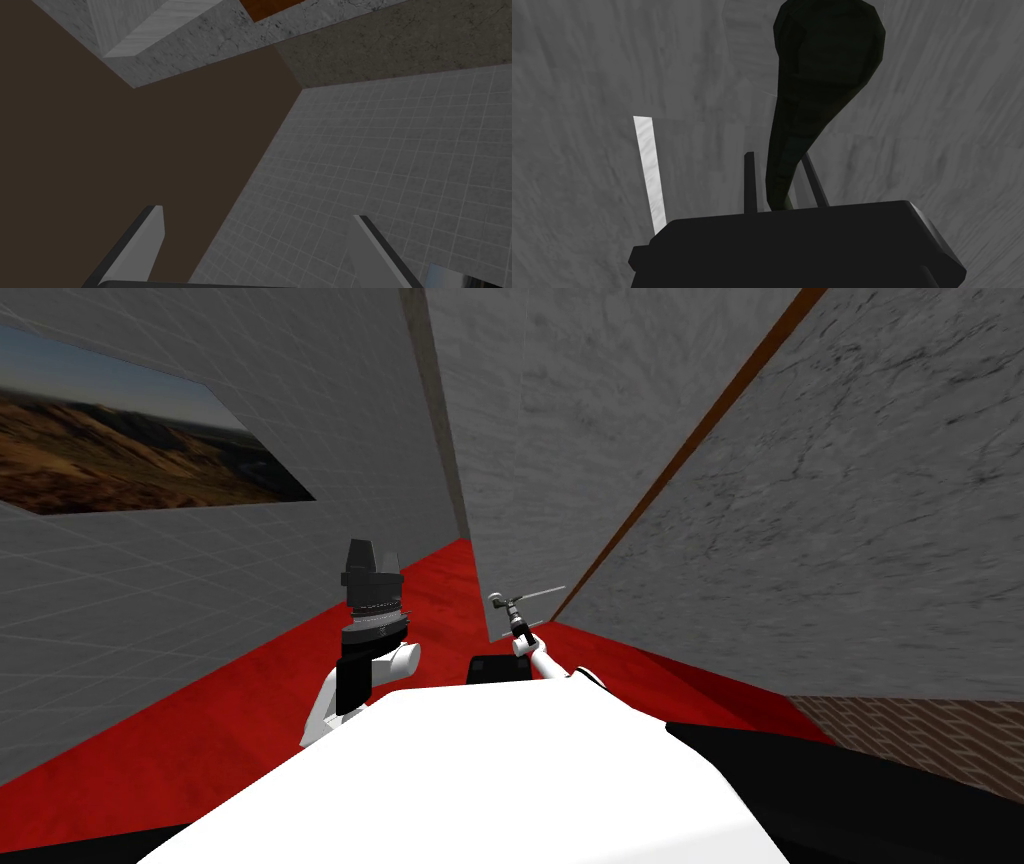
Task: Push the door open
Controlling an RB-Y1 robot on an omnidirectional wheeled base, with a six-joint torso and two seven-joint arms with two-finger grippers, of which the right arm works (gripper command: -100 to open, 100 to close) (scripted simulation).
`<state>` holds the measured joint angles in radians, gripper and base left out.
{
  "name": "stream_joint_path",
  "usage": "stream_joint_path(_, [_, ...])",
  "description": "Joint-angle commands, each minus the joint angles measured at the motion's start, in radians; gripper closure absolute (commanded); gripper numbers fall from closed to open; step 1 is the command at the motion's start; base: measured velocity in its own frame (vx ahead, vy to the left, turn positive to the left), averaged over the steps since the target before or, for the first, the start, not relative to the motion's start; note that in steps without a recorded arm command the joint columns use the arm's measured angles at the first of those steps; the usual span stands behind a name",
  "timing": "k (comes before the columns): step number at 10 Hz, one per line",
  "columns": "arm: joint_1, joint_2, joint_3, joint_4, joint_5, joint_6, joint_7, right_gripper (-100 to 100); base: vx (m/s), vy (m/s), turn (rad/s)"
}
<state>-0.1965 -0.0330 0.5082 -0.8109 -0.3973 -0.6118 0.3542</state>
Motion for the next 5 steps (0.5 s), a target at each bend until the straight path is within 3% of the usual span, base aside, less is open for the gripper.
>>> stream_joint_path(1, [0.004, -0.022, 0.042, -0.027, 0.0, -0.001, -0.01, 100, -0.075, -0.154, -0.055])
stream_joint_path(3, [0.013, -0.03, 0.082, -0.047, 0.002, 0.004, -0.017, 100, -0.089, -0.138, -0.022])
stream_joint_path(4, [0.021, -0.038, 0.123, -0.067, 0.004, 0.009, -0.024, 100, -0.095, -0.161, -0.062])
stream_joint_path(5, [0.025, -0.041, 0.143, -0.077, 0.005, 0.011, -0.028, 100, -0.092, -0.147, -0.054])
